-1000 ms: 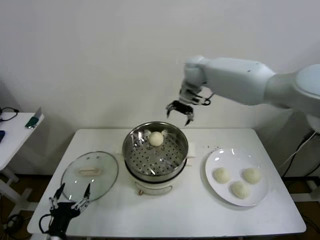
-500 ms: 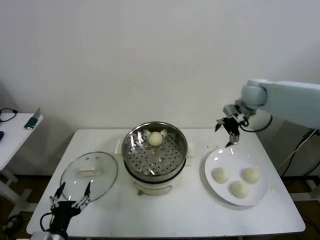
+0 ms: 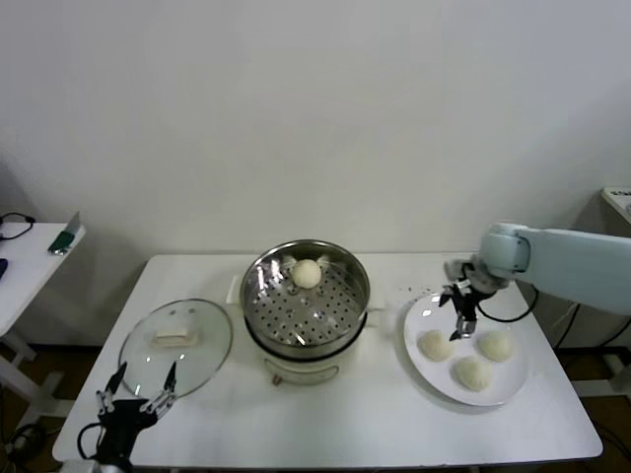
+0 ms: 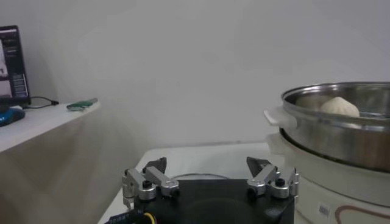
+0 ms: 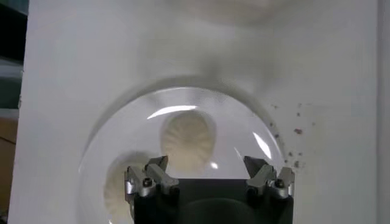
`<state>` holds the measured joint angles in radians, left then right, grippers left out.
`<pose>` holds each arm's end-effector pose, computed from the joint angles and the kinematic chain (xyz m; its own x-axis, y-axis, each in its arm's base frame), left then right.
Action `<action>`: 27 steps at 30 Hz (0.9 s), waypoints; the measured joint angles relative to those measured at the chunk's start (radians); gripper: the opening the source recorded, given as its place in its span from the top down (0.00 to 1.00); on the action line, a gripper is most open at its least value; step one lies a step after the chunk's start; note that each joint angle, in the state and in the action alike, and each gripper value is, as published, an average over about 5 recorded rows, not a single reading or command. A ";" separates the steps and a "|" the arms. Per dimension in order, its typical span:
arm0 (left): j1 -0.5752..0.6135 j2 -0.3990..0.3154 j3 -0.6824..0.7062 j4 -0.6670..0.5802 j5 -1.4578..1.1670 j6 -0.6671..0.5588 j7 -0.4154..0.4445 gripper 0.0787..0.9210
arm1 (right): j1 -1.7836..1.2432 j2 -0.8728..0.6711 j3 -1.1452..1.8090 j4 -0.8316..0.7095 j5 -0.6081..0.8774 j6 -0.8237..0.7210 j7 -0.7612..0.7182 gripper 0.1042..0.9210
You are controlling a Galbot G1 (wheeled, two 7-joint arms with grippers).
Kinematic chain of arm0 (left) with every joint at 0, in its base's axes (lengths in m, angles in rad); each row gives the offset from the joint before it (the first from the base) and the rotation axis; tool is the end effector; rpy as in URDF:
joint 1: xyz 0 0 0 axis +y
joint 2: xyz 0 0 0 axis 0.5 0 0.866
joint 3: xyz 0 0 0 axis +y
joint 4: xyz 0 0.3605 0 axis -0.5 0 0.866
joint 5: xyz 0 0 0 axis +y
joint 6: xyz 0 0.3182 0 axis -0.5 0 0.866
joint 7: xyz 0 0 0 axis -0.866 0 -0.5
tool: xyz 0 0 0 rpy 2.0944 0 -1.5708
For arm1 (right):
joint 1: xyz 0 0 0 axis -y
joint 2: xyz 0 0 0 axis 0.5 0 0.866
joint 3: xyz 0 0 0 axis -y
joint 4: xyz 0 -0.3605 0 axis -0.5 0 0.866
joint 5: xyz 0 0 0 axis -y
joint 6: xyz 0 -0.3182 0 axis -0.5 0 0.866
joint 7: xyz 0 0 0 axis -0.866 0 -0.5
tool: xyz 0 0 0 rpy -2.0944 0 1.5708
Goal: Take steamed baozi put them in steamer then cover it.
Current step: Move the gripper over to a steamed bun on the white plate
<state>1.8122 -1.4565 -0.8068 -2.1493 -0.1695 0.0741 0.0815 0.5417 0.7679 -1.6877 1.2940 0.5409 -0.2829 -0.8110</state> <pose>0.0621 0.0952 -0.3047 -0.9694 -0.0952 0.2261 -0.0765 0.9930 0.0901 0.4906 -0.1514 -0.1741 -0.0943 -0.1013 0.9904 -0.9955 0.0079 -0.0940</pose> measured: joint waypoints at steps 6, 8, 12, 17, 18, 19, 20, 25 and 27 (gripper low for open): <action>0.005 0.000 0.002 0.002 0.001 -0.001 0.000 0.12 | -0.062 0.010 0.048 -0.017 -0.014 -0.028 0.008 0.12; 0.006 0.000 0.002 0.002 0.001 -0.002 -0.001 0.12 | -0.074 0.014 0.058 -0.020 -0.017 -0.035 0.009 0.12; 0.005 0.000 0.005 0.003 0.001 -0.003 -0.001 0.12 | -0.097 0.022 0.074 -0.021 -0.021 -0.047 0.011 0.12; 0.006 0.000 0.009 0.004 0.001 -0.003 -0.001 0.12 | -0.116 0.022 0.082 -0.023 -0.039 -0.056 0.013 0.12; 0.006 0.000 0.009 0.004 0.001 -0.003 -0.001 0.12 | -0.119 0.021 0.084 -0.025 -0.044 -0.058 0.014 0.12; 0.006 0.000 0.009 0.004 0.001 -0.003 -0.001 0.12 | -0.122 0.020 0.086 -0.027 -0.048 -0.059 0.016 0.12; 0.006 0.000 0.009 0.004 0.001 -0.003 -0.001 0.12 | -0.125 0.019 0.089 -0.030 -0.053 -0.060 0.016 0.12; 0.005 0.002 0.010 0.005 0.002 -0.003 -0.001 0.12 | -0.142 0.018 0.106 -0.040 -0.070 -0.064 0.020 0.12; 0.004 0.002 0.011 0.007 0.002 -0.003 -0.001 0.12 | -0.149 0.019 0.113 -0.042 -0.073 -0.065 0.021 0.12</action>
<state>1.8163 -1.4541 -0.7958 -2.1428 -0.1676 0.0707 0.0804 0.3928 0.7871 -1.5746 1.2524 0.4683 -0.3483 -0.7899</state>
